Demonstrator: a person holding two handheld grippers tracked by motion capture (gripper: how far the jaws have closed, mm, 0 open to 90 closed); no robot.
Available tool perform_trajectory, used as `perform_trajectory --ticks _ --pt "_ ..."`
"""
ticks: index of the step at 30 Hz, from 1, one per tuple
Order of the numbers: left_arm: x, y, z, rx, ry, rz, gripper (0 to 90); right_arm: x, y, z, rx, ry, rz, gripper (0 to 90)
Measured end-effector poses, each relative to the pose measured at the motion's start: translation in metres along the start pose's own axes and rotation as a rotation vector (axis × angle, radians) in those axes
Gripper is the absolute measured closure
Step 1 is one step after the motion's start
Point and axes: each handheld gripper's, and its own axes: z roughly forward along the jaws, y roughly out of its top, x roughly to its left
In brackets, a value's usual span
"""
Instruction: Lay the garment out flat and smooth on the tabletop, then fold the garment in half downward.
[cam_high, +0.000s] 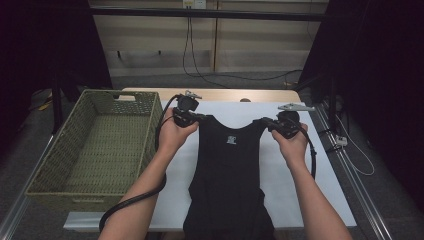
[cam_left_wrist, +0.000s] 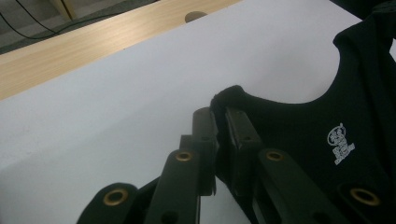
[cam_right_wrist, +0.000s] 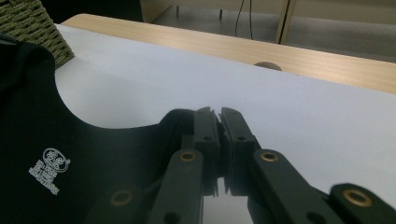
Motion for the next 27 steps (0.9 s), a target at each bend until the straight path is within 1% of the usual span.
perform_trajectory --ticks 5,11,13,17,21,23,26,27 --pt "0.000 0.000 -0.001 -0.003 -0.003 -0.007 83.4 -0.001 -0.001 0.002 0.004 0.007 0.003 86.0" --pt "0.001 -0.001 -0.004 -0.002 -0.006 -0.005 83.4 -0.001 -0.003 0.002 -0.001 0.015 0.008 86.0" --pt "0.001 -0.001 -0.004 -0.002 -0.013 -0.015 83.4 -0.001 -0.003 0.002 -0.003 0.024 0.012 86.0" --pt "0.003 -0.001 -0.004 -0.004 -0.013 -0.020 83.4 -0.003 -0.003 0.002 -0.002 0.038 0.024 86.0" --pt "0.006 0.005 -0.006 -0.001 -0.013 -0.013 83.5 -0.006 0.000 0.002 -0.004 0.030 0.027 86.1" --pt "0.006 0.011 -0.007 -0.007 -0.010 -0.012 83.5 -0.007 0.005 0.003 -0.001 0.028 0.015 86.1" --pt "0.009 0.023 -0.009 -0.016 -0.002 0.000 83.6 -0.007 0.014 0.005 -0.004 0.020 0.002 86.2" --pt "0.012 0.029 -0.009 -0.027 -0.001 -0.009 83.7 -0.007 0.019 0.006 -0.009 0.010 -0.001 86.4"
